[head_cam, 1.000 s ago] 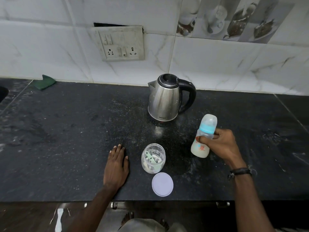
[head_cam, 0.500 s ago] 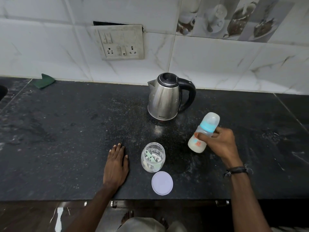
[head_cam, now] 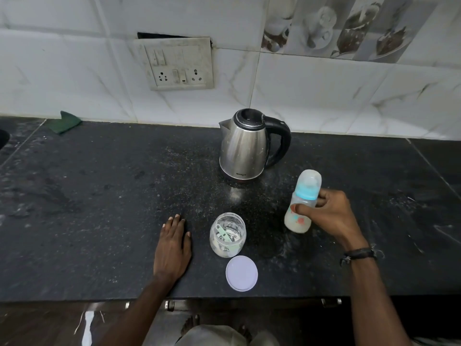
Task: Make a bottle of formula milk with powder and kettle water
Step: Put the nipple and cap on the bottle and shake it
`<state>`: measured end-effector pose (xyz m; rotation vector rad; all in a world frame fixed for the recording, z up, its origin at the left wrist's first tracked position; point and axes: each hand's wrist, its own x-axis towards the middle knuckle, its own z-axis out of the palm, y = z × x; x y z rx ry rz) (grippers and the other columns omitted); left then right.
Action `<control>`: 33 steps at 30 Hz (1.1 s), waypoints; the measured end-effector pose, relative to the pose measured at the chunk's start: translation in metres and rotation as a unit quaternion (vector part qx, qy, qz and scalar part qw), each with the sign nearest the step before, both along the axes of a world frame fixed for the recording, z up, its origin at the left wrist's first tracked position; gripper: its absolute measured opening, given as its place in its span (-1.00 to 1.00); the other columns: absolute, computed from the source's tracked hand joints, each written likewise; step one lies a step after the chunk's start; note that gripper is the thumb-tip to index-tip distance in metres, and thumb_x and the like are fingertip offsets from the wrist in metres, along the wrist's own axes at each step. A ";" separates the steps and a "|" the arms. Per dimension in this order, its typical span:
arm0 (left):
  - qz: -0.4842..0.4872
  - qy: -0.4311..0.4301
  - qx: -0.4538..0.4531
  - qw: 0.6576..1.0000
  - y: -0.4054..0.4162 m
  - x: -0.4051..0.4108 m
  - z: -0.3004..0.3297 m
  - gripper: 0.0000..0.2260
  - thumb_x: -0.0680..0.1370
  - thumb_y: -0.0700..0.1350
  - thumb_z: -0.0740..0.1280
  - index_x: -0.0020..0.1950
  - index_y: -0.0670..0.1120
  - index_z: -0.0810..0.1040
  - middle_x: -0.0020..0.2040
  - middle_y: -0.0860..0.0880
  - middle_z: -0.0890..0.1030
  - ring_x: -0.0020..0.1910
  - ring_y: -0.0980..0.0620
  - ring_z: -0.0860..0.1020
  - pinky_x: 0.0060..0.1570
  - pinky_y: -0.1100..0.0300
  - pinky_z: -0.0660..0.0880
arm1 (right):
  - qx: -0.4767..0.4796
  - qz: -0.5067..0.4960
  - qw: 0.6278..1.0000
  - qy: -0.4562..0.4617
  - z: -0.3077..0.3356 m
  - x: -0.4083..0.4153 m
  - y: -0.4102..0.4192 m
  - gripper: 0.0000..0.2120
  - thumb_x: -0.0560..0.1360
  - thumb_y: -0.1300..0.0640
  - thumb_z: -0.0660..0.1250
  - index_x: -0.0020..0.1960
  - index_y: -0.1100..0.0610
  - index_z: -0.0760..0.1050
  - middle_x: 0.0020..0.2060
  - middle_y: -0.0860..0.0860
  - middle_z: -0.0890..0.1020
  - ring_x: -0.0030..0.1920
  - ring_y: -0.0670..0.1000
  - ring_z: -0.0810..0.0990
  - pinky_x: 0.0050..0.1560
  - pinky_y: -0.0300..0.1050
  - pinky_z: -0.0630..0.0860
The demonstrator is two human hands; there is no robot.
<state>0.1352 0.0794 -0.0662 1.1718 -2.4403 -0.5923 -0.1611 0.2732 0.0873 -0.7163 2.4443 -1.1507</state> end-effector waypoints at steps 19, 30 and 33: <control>-0.002 -0.004 0.001 1.000 0.000 -0.001 -0.001 -0.58 0.60 -0.08 0.15 0.37 -0.28 0.47 0.45 -0.24 0.40 0.48 -0.20 0.33 0.49 -0.10 0.21 | 0.043 0.010 0.998 0.047 0.000 0.008 -0.001 -0.70 0.20 -0.05 0.60 -0.12 0.01 0.65 -0.26 -0.08 0.71 -0.23 -0.06 0.68 -0.17 -0.01 0.63; -0.002 -0.001 0.000 1.000 -0.001 0.000 -0.002 -0.60 0.61 -0.10 0.17 0.38 -0.28 0.46 0.46 -0.24 0.40 0.48 -0.20 0.32 0.50 -0.10 0.21 | 0.024 -0.047 0.998 0.028 -0.003 0.009 0.002 -0.72 0.21 -0.09 0.60 -0.18 -0.01 0.62 -0.27 -0.07 0.70 -0.31 -0.11 0.66 -0.34 -0.14 0.55; -0.003 0.001 -0.004 1.000 -0.001 0.000 -0.003 -0.62 0.62 -0.13 0.20 0.38 -0.27 0.46 0.46 -0.23 0.39 0.48 -0.19 0.32 0.50 -0.10 0.21 | 0.078 -0.038 0.996 0.021 -0.002 0.006 0.006 -0.68 0.17 -0.14 0.60 -0.21 0.02 0.63 -0.32 -0.08 0.69 -0.31 -0.10 0.66 -0.27 -0.09 0.58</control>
